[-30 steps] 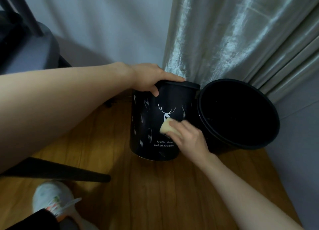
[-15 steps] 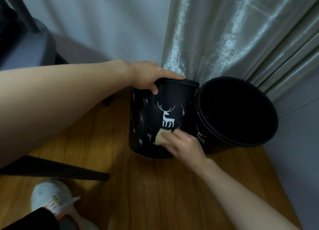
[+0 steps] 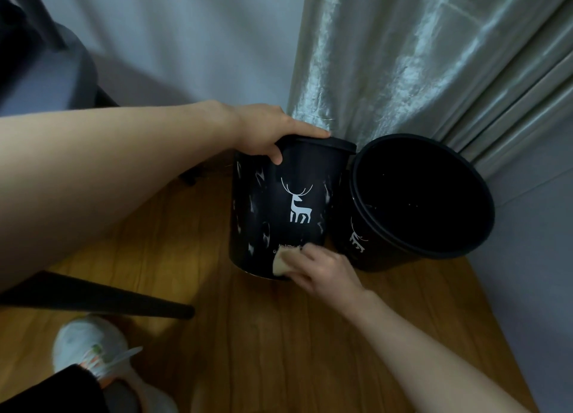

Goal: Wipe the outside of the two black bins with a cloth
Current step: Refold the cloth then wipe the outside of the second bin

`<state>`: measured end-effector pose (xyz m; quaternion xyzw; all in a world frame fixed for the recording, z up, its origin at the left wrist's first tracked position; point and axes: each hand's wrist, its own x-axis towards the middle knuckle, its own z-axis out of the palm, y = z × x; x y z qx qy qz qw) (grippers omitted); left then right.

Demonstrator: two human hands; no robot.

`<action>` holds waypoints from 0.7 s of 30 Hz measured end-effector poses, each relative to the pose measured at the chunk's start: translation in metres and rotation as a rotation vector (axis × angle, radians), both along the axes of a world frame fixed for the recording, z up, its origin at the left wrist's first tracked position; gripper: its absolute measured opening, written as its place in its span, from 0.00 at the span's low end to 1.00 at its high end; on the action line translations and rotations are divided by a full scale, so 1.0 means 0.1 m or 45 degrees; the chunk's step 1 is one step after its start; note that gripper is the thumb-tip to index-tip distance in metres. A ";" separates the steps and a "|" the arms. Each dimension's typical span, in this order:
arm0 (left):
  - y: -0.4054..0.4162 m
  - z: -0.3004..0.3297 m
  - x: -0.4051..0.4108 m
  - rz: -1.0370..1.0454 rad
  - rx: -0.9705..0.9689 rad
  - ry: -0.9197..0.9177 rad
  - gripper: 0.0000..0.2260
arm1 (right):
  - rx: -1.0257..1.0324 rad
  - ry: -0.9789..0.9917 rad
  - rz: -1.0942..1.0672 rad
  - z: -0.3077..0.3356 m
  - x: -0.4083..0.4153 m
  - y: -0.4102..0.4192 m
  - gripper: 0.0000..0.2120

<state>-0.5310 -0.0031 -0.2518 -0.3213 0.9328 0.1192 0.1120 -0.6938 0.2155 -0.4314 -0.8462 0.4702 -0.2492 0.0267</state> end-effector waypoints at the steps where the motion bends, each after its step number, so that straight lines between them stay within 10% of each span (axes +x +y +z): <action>1: 0.00 0.00 0.00 -0.001 0.007 0.008 0.40 | 0.010 0.049 0.056 -0.04 -0.01 0.05 0.15; 21: 0.04 0.05 0.02 0.013 0.067 0.023 0.41 | 0.027 -0.229 -0.242 0.22 -0.12 -0.29 0.14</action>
